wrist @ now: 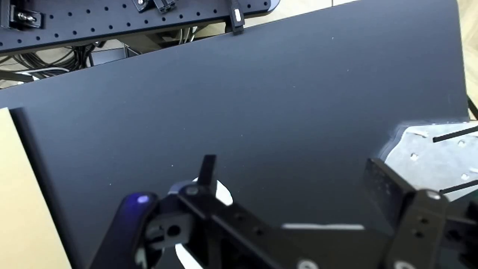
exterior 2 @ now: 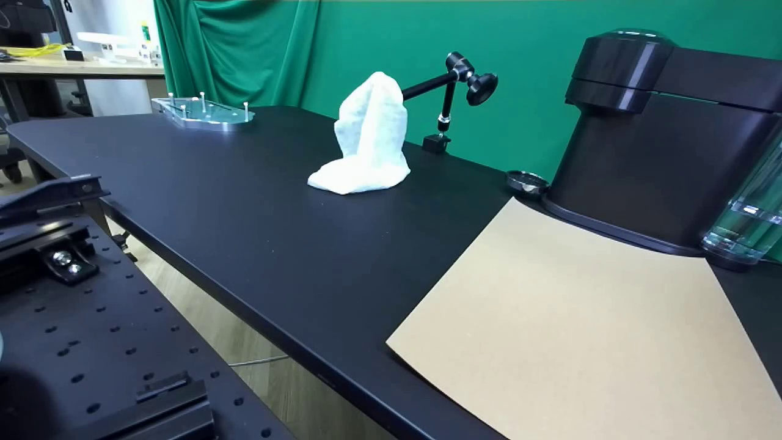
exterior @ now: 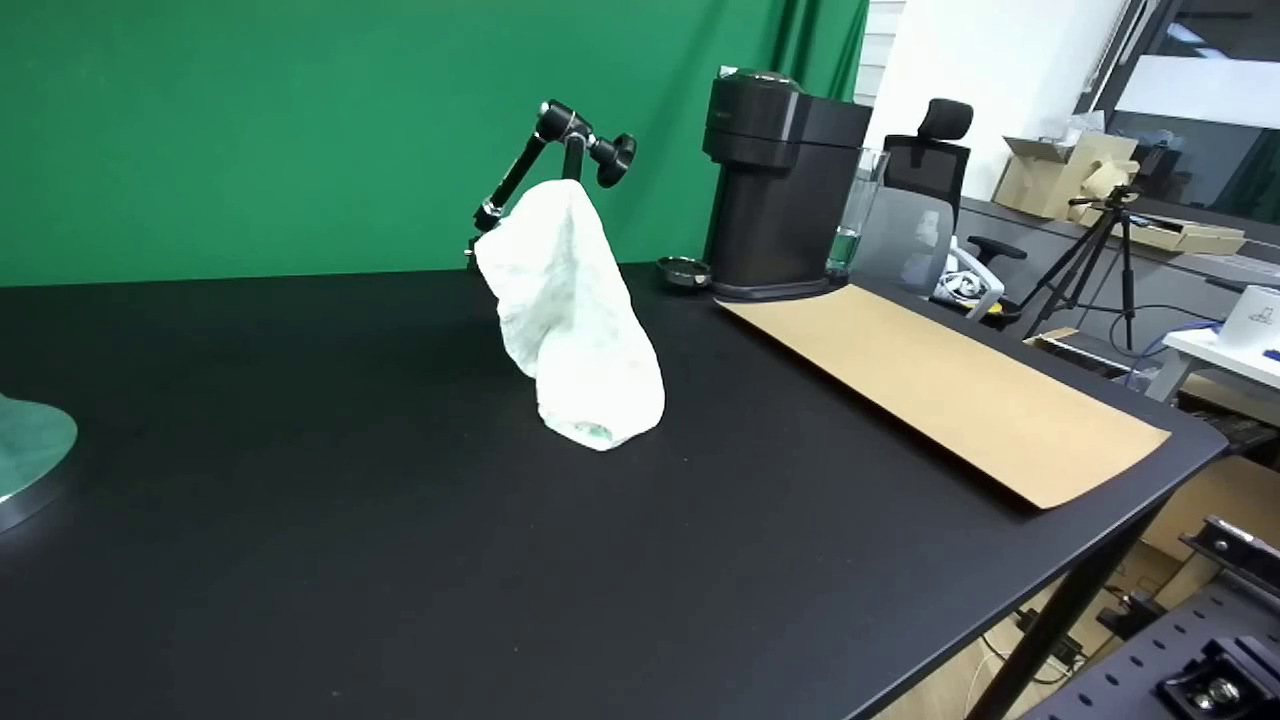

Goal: Put the cloth on the table

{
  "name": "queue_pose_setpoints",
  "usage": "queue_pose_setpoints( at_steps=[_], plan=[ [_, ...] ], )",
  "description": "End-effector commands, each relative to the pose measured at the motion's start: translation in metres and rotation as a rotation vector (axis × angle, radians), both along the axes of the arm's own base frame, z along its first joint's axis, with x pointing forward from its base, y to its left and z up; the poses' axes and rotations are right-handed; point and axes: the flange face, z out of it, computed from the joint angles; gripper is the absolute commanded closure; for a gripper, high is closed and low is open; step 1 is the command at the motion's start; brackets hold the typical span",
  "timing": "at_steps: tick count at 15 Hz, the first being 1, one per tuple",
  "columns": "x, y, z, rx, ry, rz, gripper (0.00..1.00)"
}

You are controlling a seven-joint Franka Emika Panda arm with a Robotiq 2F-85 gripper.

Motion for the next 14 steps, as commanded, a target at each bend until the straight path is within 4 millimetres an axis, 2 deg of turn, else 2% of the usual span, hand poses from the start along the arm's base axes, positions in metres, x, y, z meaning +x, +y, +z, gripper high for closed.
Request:
queue_pose_setpoints(
  at_steps=[1, 5, 8, 14],
  plan=[
    [0.000, 0.000, 0.000, 0.000, 0.001, 0.000, 0.00],
    [0.004, -0.003, -0.001, -0.001, -0.003, -0.010, 0.00],
    [0.030, -0.027, -0.009, -0.016, -0.040, -0.046, 0.00],
    [0.099, -0.081, -0.034, -0.077, -0.130, -0.049, 0.00]
  ],
)
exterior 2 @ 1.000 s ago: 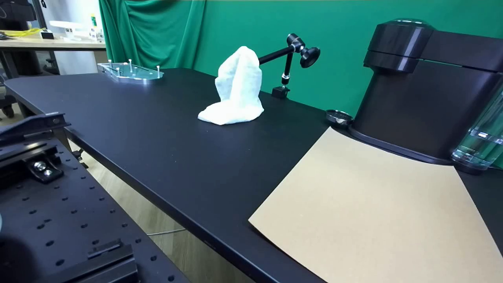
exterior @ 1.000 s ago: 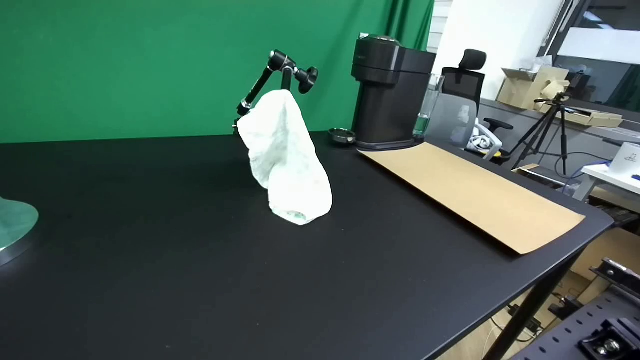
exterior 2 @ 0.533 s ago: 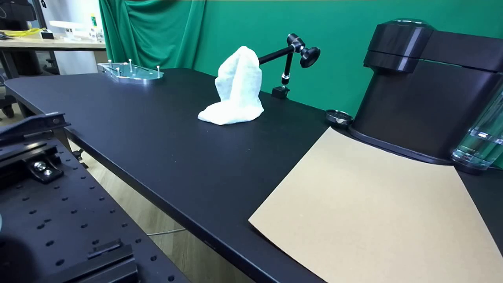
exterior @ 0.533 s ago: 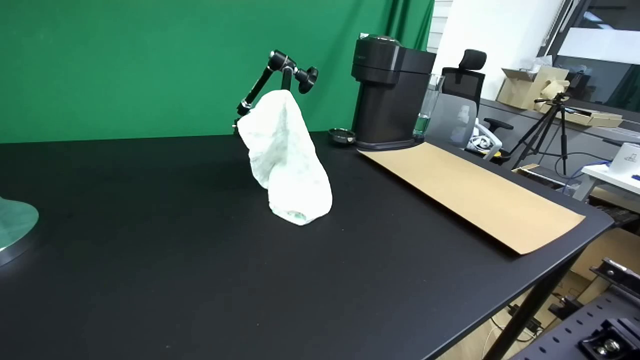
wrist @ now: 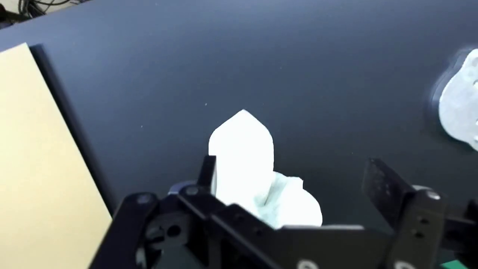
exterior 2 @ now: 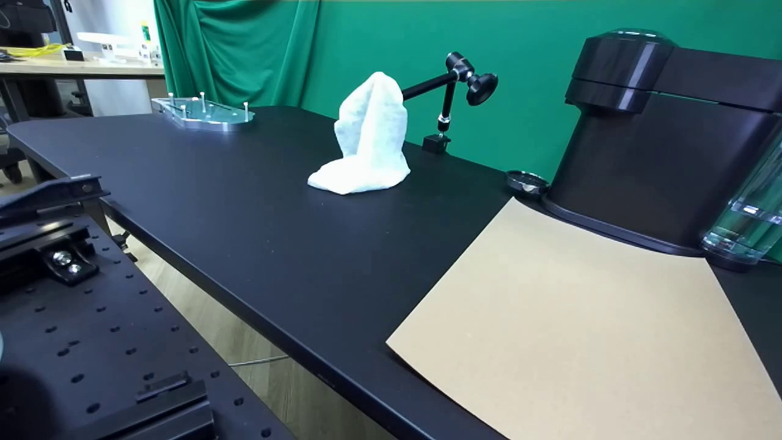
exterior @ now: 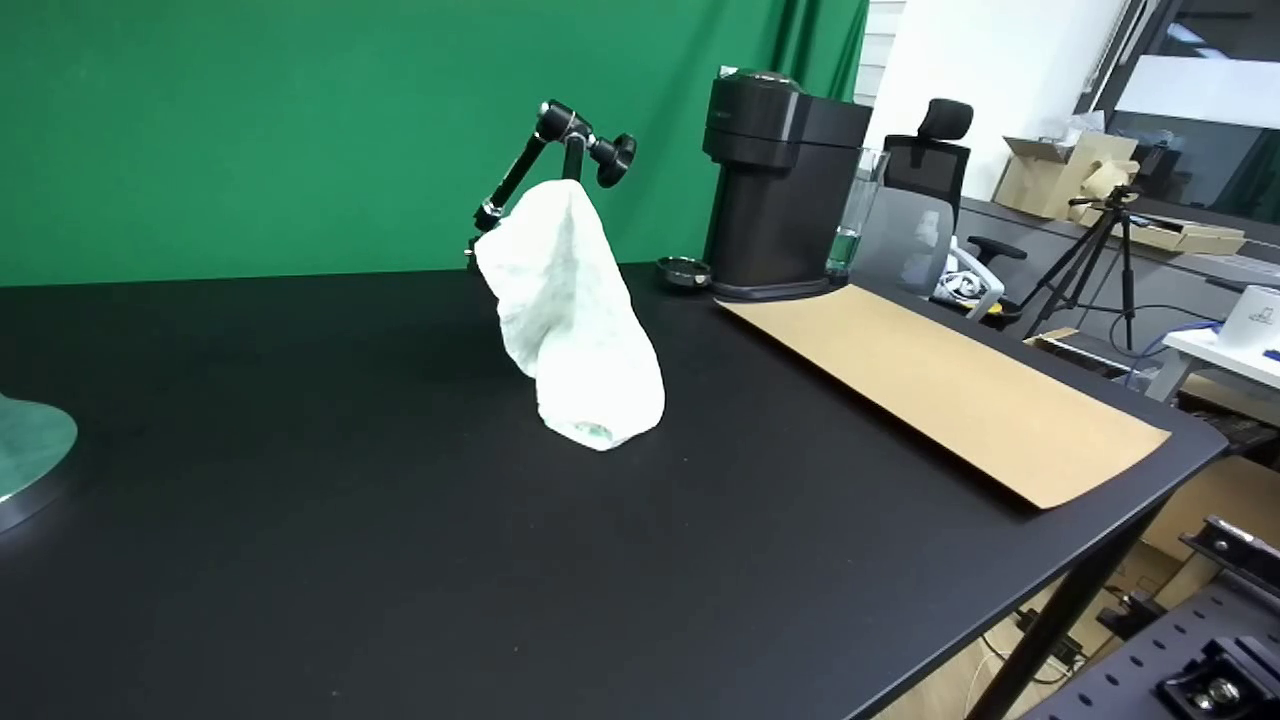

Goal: Put the cloth on the table

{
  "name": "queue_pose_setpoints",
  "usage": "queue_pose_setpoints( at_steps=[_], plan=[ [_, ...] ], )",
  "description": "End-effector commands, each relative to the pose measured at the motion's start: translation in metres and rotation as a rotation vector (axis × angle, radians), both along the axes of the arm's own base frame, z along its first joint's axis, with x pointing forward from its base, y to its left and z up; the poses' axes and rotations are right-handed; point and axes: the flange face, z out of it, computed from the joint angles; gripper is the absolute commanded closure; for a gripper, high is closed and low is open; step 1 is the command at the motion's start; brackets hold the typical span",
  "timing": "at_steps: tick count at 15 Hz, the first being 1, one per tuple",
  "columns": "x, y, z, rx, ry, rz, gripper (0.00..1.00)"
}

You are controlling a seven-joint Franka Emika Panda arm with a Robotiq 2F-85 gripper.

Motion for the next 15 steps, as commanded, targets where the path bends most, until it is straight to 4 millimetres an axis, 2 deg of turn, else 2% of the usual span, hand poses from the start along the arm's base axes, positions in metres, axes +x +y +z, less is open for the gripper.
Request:
queue_pose_setpoints(
  at_steps=[1, 5, 6, 9, 11, 15],
  plan=[
    [0.045, -0.023, -0.006, -0.031, -0.056, 0.006, 0.00],
    [0.078, -0.040, -0.012, -0.050, -0.111, -0.001, 0.00],
    [0.061, -0.037, -0.017, -0.040, -0.098, 0.007, 0.00],
    [0.073, -0.039, -0.020, -0.038, -0.102, 0.001, 0.00],
    [0.070, -0.038, -0.023, -0.072, -0.108, -0.004, 0.00],
    [0.082, -0.046, -0.039, -0.073, -0.079, -0.017, 0.00]
  ],
)
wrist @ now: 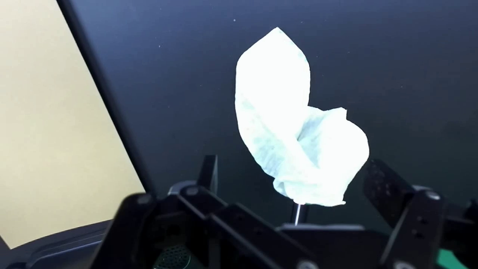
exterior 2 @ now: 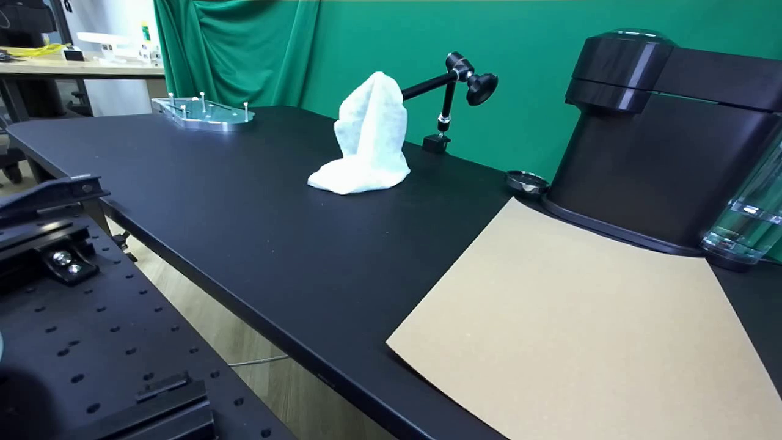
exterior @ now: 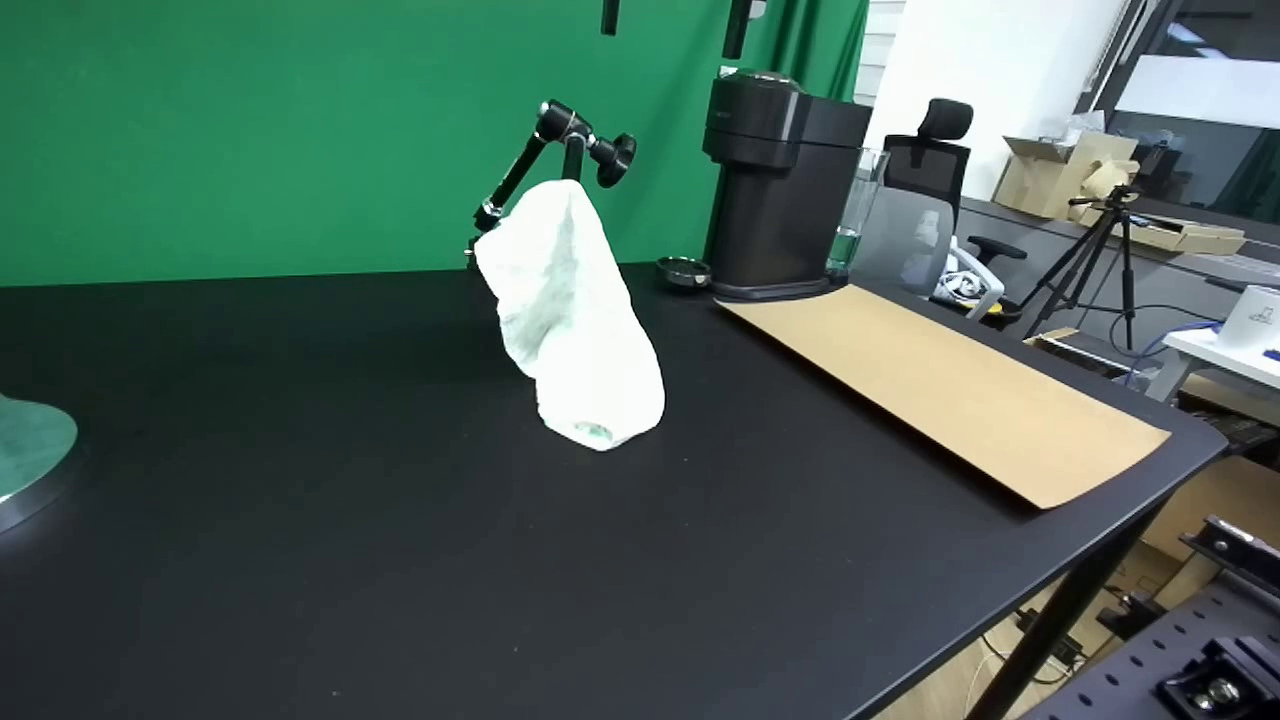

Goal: Put the cloth on the table

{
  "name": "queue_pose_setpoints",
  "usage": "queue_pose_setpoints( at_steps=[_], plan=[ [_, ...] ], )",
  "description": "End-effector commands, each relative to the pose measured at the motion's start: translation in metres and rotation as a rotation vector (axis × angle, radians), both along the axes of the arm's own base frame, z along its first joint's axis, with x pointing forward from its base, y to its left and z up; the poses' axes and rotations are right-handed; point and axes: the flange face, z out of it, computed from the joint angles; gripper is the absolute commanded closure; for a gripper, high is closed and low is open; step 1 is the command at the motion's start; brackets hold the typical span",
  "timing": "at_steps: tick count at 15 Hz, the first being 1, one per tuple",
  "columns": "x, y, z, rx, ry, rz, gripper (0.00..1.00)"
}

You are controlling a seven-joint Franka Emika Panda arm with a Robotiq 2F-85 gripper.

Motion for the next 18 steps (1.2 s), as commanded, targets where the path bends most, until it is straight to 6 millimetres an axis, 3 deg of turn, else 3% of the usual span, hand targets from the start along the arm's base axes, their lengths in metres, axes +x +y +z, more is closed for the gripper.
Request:
queue_pose_setpoints(
  at_steps=[1, 7, 13, 18],
  plan=[
    [0.015, -0.009, -0.015, 0.004, 0.017, -0.039, 0.00],
    [0.053, -0.022, -0.045, 0.038, -0.034, -0.137, 0.00],
    [0.086, -0.007, -0.065, 0.047, -0.058, -0.156, 0.00],
    [0.098, 0.007, -0.083, 0.052, -0.033, -0.143, 0.00]
  ],
)
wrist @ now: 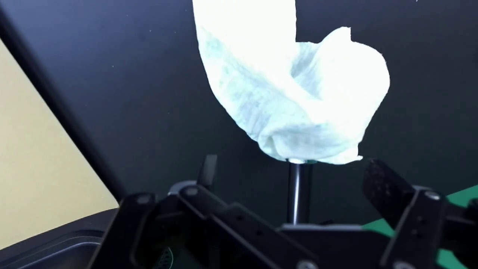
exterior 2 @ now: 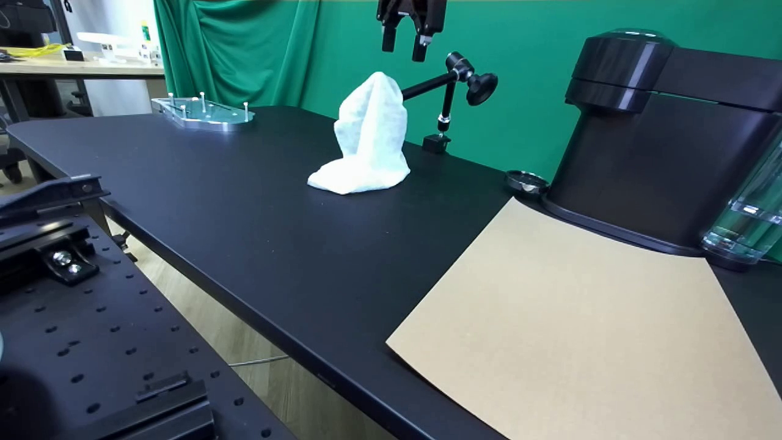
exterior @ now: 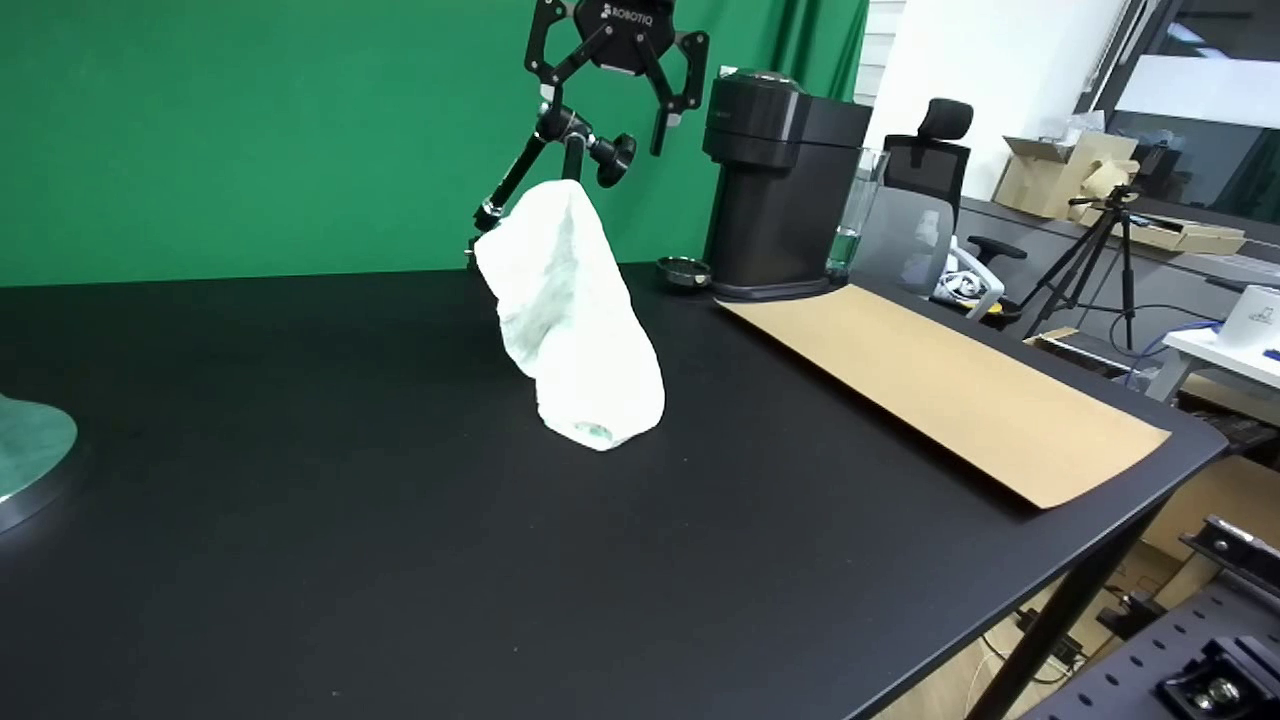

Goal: Put the cloth on the table

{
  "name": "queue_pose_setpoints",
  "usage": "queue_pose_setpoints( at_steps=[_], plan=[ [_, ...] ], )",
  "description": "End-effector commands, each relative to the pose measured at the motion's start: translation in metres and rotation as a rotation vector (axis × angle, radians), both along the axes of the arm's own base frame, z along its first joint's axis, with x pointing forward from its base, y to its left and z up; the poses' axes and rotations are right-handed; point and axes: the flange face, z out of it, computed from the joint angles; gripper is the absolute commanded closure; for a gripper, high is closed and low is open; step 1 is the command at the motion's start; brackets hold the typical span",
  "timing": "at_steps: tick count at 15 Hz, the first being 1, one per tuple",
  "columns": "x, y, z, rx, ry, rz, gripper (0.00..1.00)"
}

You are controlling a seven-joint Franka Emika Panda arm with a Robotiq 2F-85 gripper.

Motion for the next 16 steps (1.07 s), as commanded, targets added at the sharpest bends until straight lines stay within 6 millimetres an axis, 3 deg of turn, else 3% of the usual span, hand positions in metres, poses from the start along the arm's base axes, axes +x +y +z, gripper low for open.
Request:
queue_pose_setpoints(
  at_steps=[1, 8, 9, 10, 12, 16],
  plan=[
    [0.015, 0.008, -0.005, 0.006, 0.015, -0.031, 0.00],
    [0.024, 0.014, -0.023, 0.022, 0.063, -0.041, 0.00],
    [0.025, 0.015, -0.025, 0.022, 0.070, -0.044, 0.05],
    [0.026, 0.016, -0.026, 0.027, 0.073, -0.046, 0.26],
    [0.028, 0.018, -0.028, 0.029, 0.079, -0.047, 0.30],
    [0.030, 0.020, -0.031, 0.034, 0.083, -0.050, 0.60]
  ],
)
